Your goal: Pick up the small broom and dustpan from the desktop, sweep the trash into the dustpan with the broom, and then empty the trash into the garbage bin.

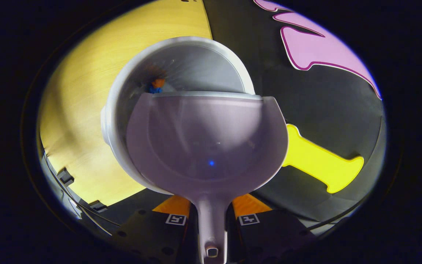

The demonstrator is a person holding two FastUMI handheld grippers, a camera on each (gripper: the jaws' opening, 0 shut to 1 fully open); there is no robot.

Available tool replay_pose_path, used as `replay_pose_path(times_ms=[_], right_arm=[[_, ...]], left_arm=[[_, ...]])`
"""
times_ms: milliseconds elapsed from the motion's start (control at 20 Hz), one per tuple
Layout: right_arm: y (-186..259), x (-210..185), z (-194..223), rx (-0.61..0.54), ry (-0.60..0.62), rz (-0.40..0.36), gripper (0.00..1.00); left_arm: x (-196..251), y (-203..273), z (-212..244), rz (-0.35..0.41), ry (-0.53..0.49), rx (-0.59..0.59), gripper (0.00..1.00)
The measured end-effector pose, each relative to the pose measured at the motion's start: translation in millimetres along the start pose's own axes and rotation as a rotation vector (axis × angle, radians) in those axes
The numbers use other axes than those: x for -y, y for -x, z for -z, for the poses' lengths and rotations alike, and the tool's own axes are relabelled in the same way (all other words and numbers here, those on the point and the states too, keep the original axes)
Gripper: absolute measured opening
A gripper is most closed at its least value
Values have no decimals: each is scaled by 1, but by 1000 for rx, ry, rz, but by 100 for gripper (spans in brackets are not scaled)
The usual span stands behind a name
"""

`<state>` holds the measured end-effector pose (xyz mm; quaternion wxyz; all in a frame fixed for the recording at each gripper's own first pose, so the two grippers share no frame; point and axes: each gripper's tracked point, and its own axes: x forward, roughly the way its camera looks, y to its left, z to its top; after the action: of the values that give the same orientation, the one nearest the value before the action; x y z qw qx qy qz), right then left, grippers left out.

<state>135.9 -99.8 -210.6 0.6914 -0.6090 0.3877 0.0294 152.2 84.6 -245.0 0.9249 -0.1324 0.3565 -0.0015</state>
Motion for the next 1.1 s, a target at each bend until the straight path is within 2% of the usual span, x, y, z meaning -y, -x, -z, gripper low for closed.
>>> replay_pose_path(times_ms=[150,200,450,750,1100], right_arm=[[3,1,-5,17,-8,19,37],[4,2,-6,22,-22,24,34],[4,12,0,36,-161,26,37],[-6,-7,17,60,-511,-121,37],[-11,-10,15,145,-854,-199,37]], left_arm=[[-3,5,1,-10,-4,17,31],[-3,9,2,-19,-7,22,31],[-2,14,-8,-57,-5,69,31],[16,20,-35,-94,-46,156,31],[40,5,-46,-90,-71,138,31]])
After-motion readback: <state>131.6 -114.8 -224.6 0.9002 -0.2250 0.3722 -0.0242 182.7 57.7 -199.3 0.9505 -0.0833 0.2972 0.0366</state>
